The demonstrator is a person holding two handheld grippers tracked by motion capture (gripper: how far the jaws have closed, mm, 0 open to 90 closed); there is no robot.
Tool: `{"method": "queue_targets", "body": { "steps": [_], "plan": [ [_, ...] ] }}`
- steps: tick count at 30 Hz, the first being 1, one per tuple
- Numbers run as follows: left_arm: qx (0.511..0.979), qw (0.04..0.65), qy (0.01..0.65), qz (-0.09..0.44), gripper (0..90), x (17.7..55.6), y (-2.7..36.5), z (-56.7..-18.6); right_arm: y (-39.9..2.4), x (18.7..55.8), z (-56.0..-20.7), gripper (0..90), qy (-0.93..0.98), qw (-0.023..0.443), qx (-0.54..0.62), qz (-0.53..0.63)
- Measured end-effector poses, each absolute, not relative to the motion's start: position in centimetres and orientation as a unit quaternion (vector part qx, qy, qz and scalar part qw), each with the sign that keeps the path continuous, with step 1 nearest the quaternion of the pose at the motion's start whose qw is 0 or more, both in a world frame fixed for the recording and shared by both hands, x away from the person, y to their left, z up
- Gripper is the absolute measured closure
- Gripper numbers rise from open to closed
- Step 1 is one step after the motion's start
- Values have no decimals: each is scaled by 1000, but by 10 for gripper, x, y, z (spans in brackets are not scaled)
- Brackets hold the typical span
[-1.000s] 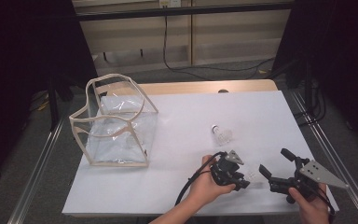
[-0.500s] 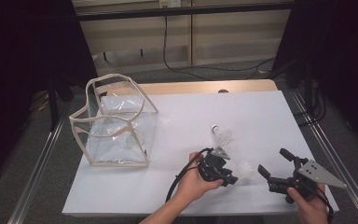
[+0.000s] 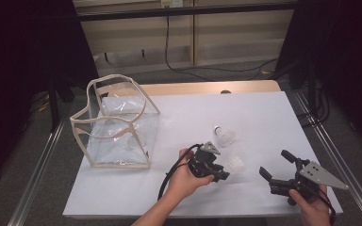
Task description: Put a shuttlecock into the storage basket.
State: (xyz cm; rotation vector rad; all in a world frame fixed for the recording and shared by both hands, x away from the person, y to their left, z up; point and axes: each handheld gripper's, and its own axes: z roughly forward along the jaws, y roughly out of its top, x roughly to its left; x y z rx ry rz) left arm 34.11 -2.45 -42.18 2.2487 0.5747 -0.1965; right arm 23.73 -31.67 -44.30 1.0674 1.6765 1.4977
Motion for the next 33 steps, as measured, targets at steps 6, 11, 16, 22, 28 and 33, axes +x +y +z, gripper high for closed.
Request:
{"method": "queue_targets", "body": {
  "steps": [6, 11, 16, 22, 28, 33],
  "plan": [
    [888, 392, 229, -77, 655, 343, -19, -420, -316, 238, -443, 10, 639, 319, 407, 569],
    [886, 393, 235, -75, 655, 345, -14, -418, -316, 238, -444, 10, 641, 318, 407, 568],
    [885, 392, 240, -74, 655, 347, -11, -415, -315, 238, -444, 10, 641, 317, 406, 569],
    [887, 388, 242, -69, 655, 350, -5, -412, -315, 238, -444, 10, 641, 316, 407, 569],
    [884, 391, 246, -76, 655, 353, -2, -408, -315, 238, -444, 10, 641, 315, 407, 569],
    [885, 387, 249, -75, 655, 355, 1, -405, -315, 238, -444, 10, 641, 314, 408, 569]
  ]
}}
